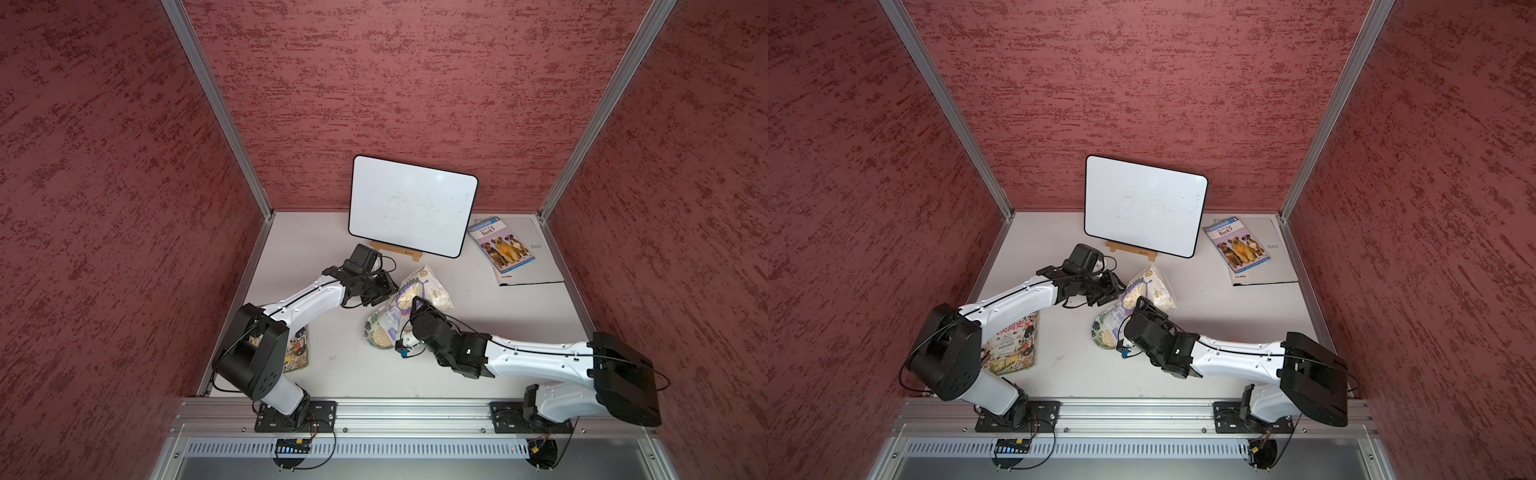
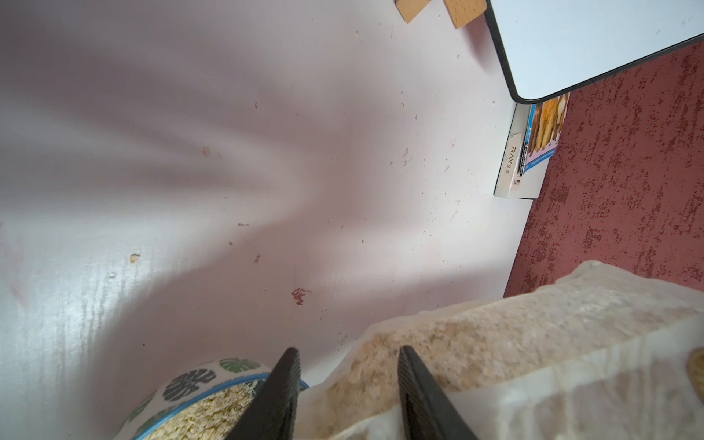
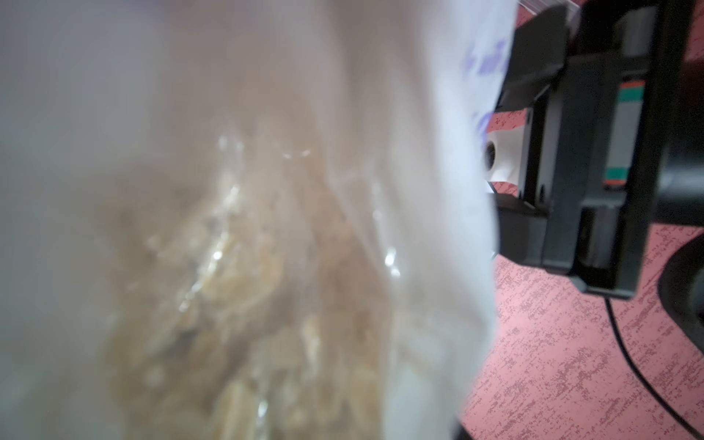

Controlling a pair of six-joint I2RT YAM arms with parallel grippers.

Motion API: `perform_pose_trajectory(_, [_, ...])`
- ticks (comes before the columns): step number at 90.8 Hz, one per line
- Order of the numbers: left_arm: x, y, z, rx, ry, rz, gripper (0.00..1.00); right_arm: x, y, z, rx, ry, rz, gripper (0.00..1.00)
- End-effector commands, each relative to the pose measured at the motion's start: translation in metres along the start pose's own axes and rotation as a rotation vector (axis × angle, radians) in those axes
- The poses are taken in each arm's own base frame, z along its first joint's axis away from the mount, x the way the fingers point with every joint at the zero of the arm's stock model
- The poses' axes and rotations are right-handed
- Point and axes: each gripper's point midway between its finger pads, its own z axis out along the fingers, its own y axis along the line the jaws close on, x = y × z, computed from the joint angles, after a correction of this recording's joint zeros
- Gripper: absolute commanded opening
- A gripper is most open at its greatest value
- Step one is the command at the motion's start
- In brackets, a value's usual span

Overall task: Pour the oats into the breakfast bowl
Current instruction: Pour the oats into the bowl.

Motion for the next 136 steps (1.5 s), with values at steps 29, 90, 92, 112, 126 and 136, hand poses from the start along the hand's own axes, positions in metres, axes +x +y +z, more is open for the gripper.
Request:
perform_pose_trajectory(29, [0.021,-0.026,-0.005,0.099,0.040,0.023,0.44,0.025,-0.055,-0.007,0.158,0.080,0.193,0.00])
perform_pose_trajectory(90, [0.000,-0.004,-0.013,0.043,-0.022,-0.037,0.45,0.031,-0.064,-0.019,0.197,0.082,0.203,0.00])
perform_pose_trajectory(92, [-0.001,-0.005,-0.014,0.044,-0.024,-0.037,0.45,0.031,-0.064,-0.019,0.199,0.082,0.204,0.00])
perform_pose_trajectory(112, [-0.003,-0.011,-0.013,0.053,-0.011,-0.014,0.45,0.030,-0.066,-0.024,0.209,0.079,0.204,0.00])
perform_pose_trajectory(126, [0.005,-0.015,-0.010,0.061,0.017,0.005,0.45,0.027,-0.068,-0.023,0.212,0.071,0.207,0.00])
perform_pose_trajectory(136, [0.014,-0.024,-0.009,0.091,0.036,0.026,0.45,0.023,-0.069,-0.020,0.211,0.064,0.209,0.00])
